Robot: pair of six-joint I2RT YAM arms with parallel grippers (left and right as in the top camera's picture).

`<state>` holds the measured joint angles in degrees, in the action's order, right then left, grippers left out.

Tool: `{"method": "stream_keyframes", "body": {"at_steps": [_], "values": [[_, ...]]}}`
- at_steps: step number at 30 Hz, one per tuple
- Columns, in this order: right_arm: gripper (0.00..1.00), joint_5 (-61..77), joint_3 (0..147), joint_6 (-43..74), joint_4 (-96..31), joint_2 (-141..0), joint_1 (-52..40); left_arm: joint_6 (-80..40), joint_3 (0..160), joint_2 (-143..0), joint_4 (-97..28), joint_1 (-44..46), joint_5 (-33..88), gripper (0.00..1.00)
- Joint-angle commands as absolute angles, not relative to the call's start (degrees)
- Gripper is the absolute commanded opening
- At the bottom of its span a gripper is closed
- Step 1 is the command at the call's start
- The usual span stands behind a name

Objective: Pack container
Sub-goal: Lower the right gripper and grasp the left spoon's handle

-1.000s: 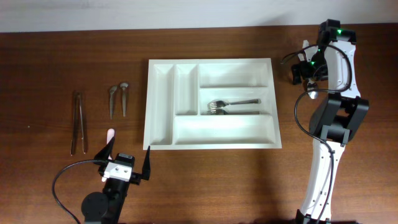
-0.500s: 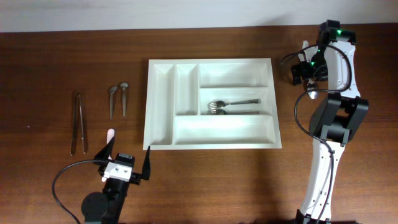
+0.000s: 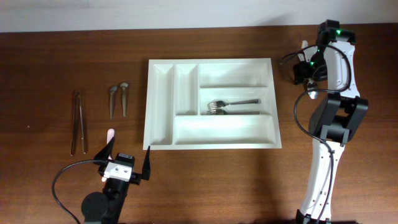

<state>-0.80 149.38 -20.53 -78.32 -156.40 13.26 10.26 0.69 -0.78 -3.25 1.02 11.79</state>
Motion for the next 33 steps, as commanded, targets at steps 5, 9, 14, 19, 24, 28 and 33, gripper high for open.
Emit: {"method": "stream_keyframes", "body": {"at_steps": [5,9,14,19,24,28,33], "values": [[0.75,2.17,149.03,-21.19,-78.11,-158.34,13.21,9.98,0.49,-0.34,-3.53,1.23,11.79,0.99],[0.69,2.15,149.03,-21.19,-78.0,-158.34,13.28,9.96,0.49,-0.34,-3.53,1.23,11.79,0.99],[0.59,2.13,149.03,-21.17,-77.08,-158.34,13.28,9.98,0.49,-0.34,-3.53,1.23,11.79,0.99],[0.58,2.15,149.03,-21.17,-76.44,-158.34,13.45,9.96,0.49,-0.34,-3.53,1.23,11.79,0.99],[0.51,2.09,149.03,-20.51,-76.03,-158.34,14.52,9.98,0.49,-0.34,-3.53,1.23,11.79,0.99],[0.42,2.09,149.03,-20.53,-76.07,-158.34,15.62,9.98,0.49,-0.34,-3.53,1.23,11.79,0.99],[0.21,1.72,149.03,-20.58,-76.12,-158.34,15.94,9.98,0.49,-0.34,-3.53,1.23,11.79,0.99]]}}
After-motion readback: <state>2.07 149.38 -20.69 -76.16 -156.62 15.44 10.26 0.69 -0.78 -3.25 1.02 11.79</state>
